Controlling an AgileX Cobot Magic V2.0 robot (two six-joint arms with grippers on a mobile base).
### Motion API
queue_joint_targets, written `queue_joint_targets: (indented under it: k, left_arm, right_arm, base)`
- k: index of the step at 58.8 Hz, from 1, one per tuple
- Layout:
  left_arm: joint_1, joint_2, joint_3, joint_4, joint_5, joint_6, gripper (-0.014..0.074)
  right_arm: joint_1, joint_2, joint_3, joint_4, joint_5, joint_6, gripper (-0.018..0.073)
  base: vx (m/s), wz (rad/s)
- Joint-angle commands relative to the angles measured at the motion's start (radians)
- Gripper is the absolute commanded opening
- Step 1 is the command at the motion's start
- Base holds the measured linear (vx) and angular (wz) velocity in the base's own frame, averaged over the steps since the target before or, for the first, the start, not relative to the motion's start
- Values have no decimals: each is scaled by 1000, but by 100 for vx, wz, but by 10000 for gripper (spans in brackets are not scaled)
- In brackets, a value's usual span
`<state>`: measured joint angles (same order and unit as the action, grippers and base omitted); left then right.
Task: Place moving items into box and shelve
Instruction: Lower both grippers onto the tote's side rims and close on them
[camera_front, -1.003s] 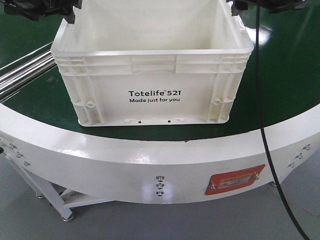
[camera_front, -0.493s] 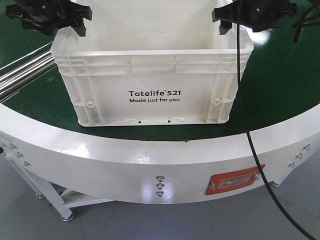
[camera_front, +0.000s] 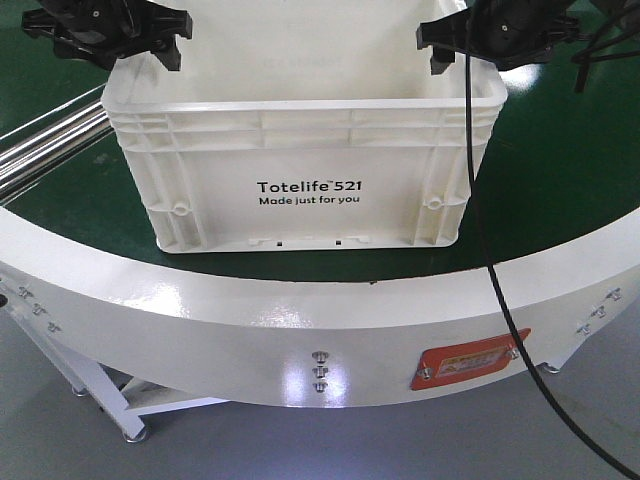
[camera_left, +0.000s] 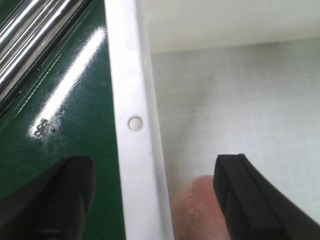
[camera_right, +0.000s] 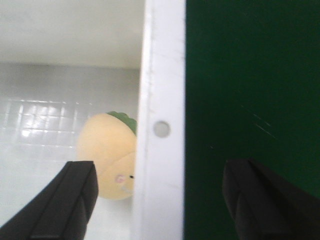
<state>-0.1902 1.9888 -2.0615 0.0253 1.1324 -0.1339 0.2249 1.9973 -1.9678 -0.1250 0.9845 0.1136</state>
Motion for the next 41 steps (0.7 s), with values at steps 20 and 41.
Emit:
queue_joint_targets:
  k: [20,41]
  left_arm:
    - [-5,-38,-33,-4,-128,-7,591]
    - [-5,-8,-33,-4,-133,-7,591]
  right_arm:
    - [-4,-41,-34,0,-120,-27,556]
    - [-4,-26,-34,-4,-139,-26,556]
  base:
    - [0,0]
    - [0,0]
